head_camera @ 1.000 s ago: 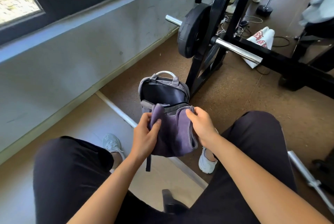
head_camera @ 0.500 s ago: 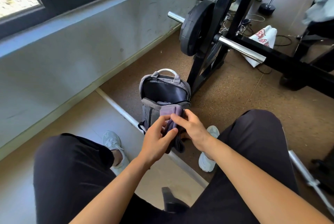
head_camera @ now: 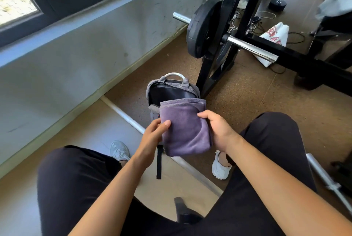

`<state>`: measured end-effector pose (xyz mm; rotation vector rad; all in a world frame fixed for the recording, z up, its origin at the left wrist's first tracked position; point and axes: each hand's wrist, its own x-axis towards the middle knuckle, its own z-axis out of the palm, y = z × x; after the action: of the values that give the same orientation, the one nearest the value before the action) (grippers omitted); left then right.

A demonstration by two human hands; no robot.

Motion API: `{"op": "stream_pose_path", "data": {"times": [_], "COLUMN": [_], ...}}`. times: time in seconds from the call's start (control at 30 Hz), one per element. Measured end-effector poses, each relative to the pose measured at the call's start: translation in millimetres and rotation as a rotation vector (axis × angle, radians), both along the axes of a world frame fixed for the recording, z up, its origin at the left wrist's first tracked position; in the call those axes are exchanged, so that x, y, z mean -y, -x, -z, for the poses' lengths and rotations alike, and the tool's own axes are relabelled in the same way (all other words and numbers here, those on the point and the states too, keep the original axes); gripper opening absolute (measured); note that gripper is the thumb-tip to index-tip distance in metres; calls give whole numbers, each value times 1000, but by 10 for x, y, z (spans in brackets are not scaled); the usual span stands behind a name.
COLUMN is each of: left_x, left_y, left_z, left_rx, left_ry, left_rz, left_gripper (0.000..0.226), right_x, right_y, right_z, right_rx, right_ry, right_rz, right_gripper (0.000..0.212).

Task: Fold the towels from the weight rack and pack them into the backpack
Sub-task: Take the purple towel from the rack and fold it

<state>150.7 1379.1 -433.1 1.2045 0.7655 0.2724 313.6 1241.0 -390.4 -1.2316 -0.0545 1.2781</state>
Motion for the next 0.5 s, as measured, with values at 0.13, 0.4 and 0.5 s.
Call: {"op": "stream_pose_path", "data": {"times": [0.13,0.4,0.5], "left_x": [133,21,-70], "left_y": [-11,11,77], "left_z": [36,18,-49], "left_rx": [52,120,96], "left_ry": [74,53,-61], "left_rz": [149,57,177], "left_gripper": [61,54,54], "right_x": [-45,-16,22], "right_y": [-30,-55,-158], "right_z": [71,92,110], "right_rx": [62,136,457], "right_ry": [40,-13,91], "right_rz": [147,131,43], "right_gripper": [27,38,64]}}
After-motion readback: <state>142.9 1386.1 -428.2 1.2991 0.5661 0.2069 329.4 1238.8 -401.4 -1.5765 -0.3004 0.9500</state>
